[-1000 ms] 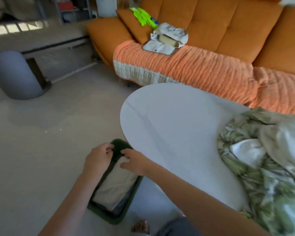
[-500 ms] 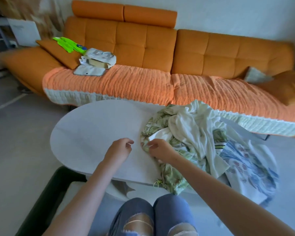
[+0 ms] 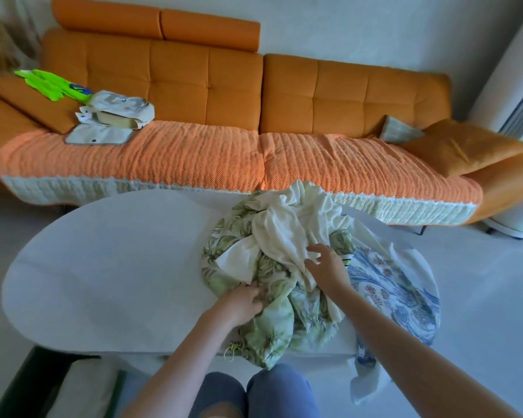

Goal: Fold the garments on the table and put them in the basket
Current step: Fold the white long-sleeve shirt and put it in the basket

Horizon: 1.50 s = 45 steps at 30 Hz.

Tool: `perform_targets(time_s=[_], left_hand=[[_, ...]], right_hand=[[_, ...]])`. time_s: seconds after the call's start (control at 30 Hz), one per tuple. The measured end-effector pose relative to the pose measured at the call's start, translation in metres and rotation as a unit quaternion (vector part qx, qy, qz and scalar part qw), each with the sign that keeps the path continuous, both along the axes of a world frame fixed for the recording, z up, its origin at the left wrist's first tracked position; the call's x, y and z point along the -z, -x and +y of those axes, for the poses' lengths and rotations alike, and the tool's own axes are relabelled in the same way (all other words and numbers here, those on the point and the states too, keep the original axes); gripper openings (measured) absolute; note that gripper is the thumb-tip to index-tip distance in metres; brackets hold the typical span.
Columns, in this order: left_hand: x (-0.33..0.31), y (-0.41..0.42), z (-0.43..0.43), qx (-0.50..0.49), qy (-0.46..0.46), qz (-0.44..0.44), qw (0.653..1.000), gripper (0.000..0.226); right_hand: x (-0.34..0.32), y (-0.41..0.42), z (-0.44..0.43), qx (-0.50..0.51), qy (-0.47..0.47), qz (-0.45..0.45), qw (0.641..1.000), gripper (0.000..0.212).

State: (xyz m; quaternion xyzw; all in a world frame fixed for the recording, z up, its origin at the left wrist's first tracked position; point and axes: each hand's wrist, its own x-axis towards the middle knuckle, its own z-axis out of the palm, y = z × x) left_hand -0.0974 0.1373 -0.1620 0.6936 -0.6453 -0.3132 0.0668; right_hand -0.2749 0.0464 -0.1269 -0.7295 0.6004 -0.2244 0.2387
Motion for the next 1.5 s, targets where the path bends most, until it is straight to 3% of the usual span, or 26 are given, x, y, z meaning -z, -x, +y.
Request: perform_targets(time_s=[0.07, 0.13, 0.23, 0.3, 0.43, 0.5, 0.57, 0.63, 0.67, 0.73, 0.8, 0.87, 0.93, 1.0, 1.07, 1.13, 1.23, 1.33, 1.43, 1.5], left_hand=[[0.012, 0.002, 0.0, 0.045, -0.01, -0.063, 0.997, 0.057], [0.018, 0.0, -0.003, 0.046, 0.0, -0.073, 0.996, 0.059], [0.024, -0.005, -0.013, 0.043, 0.0, -0.072, 0.996, 0.058], [0.022, -0.005, -0.018, 0.025, 0.008, -0.032, 0.999, 0.054], [0.012, -0.009, -0.02, -0.056, 0.037, 0.076, 0.995, 0.038], [0.001, -0.011, -0.023, -0.12, 0.065, 0.133, 0.982, 0.035], [-0.015, -0.013, -0.03, -0.249, 0.13, 0.222, 0.934, 0.037], [-0.036, -0.015, -0.037, -0.367, 0.151, 0.385, 0.833, 0.042], [-0.048, -0.016, -0.039, -0.387, 0.111, 0.478, 0.781, 0.048], [-0.067, -0.023, -0.043, -0.336, -0.007, 0.604, 0.722, 0.064], [-0.081, -0.026, -0.047, -0.262, -0.062, 0.656, 0.705, 0.069], [-0.083, -0.029, -0.054, -0.26, -0.071, 0.607, 0.748, 0.049], [-0.08, -0.029, -0.052, -0.282, -0.068, 0.536, 0.793, 0.027], [-0.077, -0.03, -0.045, -0.304, -0.03, 0.562, 0.769, 0.021], [-0.081, -0.033, -0.036, -0.304, 0.022, 0.593, 0.745, 0.032], [-0.096, -0.033, -0.024, -0.257, 0.005, 0.611, 0.749, 0.036], [-0.113, -0.031, -0.006, -0.152, -0.112, 0.601, 0.777, 0.018], [-0.103, -0.039, 0.0, -0.099, -0.173, 0.492, 0.847, 0.035], [-0.073, -0.063, -0.002, -0.178, -0.071, 0.328, 0.925, 0.019], [-0.051, -0.078, -0.002, -0.242, 0.011, 0.242, 0.94, 0.013]], right_hand=[[0.003, 0.003, -0.01, 0.0, 0.004, 0.025, 1.0, 0.051], [0.007, 0.001, -0.02, -0.005, -0.023, 0.075, 0.997, 0.063], [0.016, -0.01, -0.031, 0.029, -0.029, 0.125, 0.991, 0.047], [0.017, -0.019, -0.031, 0.044, -0.018, 0.048, 0.998, 0.024], [-0.001, -0.033, -0.02, 0.019, -0.044, -0.213, 0.976, 0.022], [-0.018, -0.04, -0.01, -0.011, -0.029, -0.28, 0.959, 0.019], [-0.034, -0.047, 0.002, -0.064, -0.03, -0.328, 0.942, 0.018], [-0.048, -0.054, 0.013, -0.117, -0.026, -0.373, 0.92, 0.013], [-0.054, -0.057, 0.018, -0.134, -0.03, -0.397, 0.908, 0.012], [-0.065, -0.061, 0.031, -0.167, -0.07, -0.434, 0.883, 0.01], [-0.069, -0.062, 0.045, -0.233, -0.117, -0.391, 0.883, 0.007], [-0.067, -0.06, 0.054, -0.311, -0.152, -0.288, 0.893, 0.006], [-0.065, -0.049, 0.05, -0.294, -0.175, -0.282, 0.896, 0.015], [-0.064, -0.032, 0.03, -0.145, -0.198, -0.382, 0.891, 0.034], [-0.059, -0.017, 0.007, 0.016, -0.219, -0.44, 0.871, 0.054], [-0.051, -0.009, -0.006, 0.064, -0.307, -0.472, 0.824, 0.075], [-0.048, -0.014, -0.012, 0.001, -0.397, -0.53, 0.75, 0.061], [-0.056, -0.029, -0.006, 0.064, -0.369, -0.508, 0.775, 0.057], [-0.06, -0.034, -0.006, 0.136, -0.262, -0.51, 0.808, 0.049], [-0.063, -0.034, -0.004, 0.106, -0.223, -0.536, 0.807, 0.041]])
